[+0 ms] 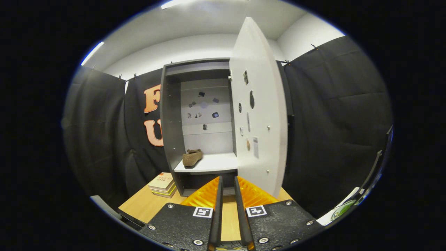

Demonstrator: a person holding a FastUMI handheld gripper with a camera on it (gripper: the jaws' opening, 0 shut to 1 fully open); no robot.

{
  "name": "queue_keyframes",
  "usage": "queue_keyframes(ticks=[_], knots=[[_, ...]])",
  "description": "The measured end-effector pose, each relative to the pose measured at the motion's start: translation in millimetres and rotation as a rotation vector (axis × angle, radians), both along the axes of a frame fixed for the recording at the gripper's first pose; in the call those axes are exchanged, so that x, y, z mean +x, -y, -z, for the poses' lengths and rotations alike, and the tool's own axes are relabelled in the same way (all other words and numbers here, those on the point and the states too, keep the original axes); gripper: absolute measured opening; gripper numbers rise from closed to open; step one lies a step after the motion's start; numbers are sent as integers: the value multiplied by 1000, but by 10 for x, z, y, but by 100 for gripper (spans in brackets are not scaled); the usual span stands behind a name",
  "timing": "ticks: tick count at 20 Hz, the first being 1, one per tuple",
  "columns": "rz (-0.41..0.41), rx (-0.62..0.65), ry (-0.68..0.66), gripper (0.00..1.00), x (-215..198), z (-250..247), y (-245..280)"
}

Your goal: Open the shoe cabinet door, grab the shoes and put them into the shoe cabinet, then close the shoe cabinet door.

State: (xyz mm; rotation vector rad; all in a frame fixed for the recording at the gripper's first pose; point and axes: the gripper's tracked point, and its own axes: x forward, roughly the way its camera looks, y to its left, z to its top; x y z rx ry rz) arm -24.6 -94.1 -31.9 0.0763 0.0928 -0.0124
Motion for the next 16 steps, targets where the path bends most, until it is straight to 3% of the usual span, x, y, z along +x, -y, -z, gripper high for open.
queue_keyframes(ticks=[8,16], knots=[[-92,23,-35,21,184,334,-692],[-166,36,-232,21,463,1379,-1155]])
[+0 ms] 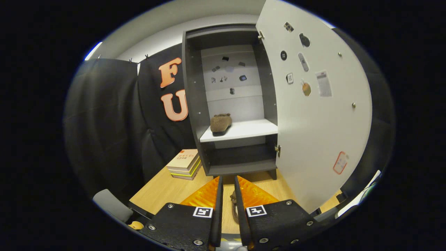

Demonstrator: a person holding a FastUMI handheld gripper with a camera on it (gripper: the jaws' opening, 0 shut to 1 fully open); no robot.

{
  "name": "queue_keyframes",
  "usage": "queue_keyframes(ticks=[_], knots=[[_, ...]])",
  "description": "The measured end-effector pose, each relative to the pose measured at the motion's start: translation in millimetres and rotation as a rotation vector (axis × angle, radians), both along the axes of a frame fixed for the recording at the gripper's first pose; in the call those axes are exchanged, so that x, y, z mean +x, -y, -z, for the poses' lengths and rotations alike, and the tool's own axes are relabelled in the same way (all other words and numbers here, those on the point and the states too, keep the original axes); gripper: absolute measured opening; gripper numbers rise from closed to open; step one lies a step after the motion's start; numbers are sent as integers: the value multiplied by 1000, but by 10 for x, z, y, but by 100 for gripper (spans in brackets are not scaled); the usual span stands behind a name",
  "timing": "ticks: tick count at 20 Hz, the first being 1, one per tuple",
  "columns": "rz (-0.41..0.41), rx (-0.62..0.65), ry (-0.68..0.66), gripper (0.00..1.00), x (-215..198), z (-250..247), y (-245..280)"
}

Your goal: Open the shoe cabinet door, grab the shoes and put them into the shoe cabinet, then close the shoe cabinet door.

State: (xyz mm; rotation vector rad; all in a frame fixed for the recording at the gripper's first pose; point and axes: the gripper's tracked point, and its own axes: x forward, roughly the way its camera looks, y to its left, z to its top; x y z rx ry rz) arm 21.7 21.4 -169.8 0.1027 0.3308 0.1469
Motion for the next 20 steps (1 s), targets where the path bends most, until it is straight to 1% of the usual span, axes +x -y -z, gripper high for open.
queue_keyframes(ticks=[3,5,9,14,17,18,20], knots=[[-33,-6,-104,21,69,621,-165],[-50,-14,-157,21,200,1006,-293],[-78,-26,-271,22,375,1744,-344],[-89,-43,-382,22,638,2433,-328],[-84,-46,-428,23,779,2714,-281],[-96,-34,-447,23,807,2792,-312],[-97,-25,-480,22,885,2950,-316]])
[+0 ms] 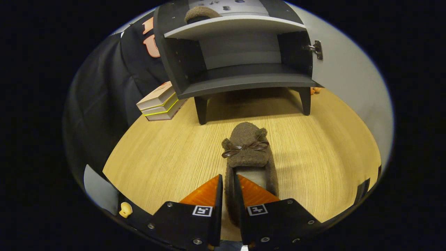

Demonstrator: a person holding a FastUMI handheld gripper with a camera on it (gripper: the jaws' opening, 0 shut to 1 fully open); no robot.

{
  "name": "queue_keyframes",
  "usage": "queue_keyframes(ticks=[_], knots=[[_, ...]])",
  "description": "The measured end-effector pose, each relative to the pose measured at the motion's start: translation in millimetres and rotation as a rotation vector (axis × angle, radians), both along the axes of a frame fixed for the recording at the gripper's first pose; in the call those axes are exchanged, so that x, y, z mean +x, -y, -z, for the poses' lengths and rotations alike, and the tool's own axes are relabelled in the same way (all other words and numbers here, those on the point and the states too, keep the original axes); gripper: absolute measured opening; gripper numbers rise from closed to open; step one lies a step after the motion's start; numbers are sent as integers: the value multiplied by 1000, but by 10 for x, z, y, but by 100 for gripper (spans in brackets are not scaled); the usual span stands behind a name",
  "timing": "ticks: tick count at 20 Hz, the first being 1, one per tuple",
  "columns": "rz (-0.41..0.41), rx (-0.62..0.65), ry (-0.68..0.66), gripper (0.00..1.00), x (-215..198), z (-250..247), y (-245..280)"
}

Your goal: Open the shoe cabinet door, grab the shoes and put them into the shoe cabinet, then close the shoe cabinet door.

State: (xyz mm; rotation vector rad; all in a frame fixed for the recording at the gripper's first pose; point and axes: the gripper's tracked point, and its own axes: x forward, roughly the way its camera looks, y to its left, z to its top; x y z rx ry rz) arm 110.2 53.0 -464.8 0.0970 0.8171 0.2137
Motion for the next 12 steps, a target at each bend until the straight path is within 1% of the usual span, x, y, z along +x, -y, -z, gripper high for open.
queue_keyframes(ticks=[3,4,6,10,12], knots=[[12,20,-31,22,88,156,-37],[15,18,-33,17,124,213,-41],[21,11,-31,13,187,280,-43],[37,76,-3,9,229,306,-62],[47,102,-10,8,224,299,-57]])
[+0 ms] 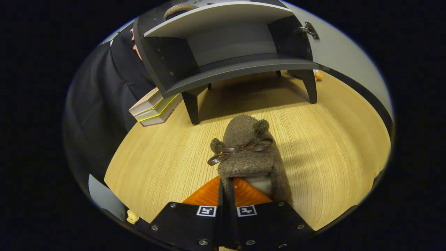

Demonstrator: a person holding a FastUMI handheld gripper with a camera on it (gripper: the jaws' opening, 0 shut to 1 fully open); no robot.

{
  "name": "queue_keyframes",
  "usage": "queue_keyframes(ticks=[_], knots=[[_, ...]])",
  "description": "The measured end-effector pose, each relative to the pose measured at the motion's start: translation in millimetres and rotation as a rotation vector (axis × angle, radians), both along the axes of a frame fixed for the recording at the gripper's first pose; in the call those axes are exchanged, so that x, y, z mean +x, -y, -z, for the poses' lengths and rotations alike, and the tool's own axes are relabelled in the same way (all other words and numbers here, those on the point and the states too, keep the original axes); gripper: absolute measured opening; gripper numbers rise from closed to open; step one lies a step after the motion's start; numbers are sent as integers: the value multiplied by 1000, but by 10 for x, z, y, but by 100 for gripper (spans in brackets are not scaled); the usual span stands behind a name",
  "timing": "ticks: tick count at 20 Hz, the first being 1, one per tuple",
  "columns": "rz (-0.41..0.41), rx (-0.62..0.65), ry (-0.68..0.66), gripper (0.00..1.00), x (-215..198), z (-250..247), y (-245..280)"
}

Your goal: Open the shoe cabinet door, grab the shoes and put them into the shoe cabinet, then close the shoe cabinet door.

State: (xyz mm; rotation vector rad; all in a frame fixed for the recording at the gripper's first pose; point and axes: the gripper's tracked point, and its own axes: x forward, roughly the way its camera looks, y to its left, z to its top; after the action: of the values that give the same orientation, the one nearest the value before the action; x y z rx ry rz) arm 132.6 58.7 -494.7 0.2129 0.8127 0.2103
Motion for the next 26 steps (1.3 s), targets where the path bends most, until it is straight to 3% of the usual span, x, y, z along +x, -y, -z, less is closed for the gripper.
queue_keyframes(ticks=[5,15,26], knots=[[11,-46,27,5,-36,-267,60],[42,-69,161,5,-310,-1574,254],[15,-85,381,5,490,-3172,274]])
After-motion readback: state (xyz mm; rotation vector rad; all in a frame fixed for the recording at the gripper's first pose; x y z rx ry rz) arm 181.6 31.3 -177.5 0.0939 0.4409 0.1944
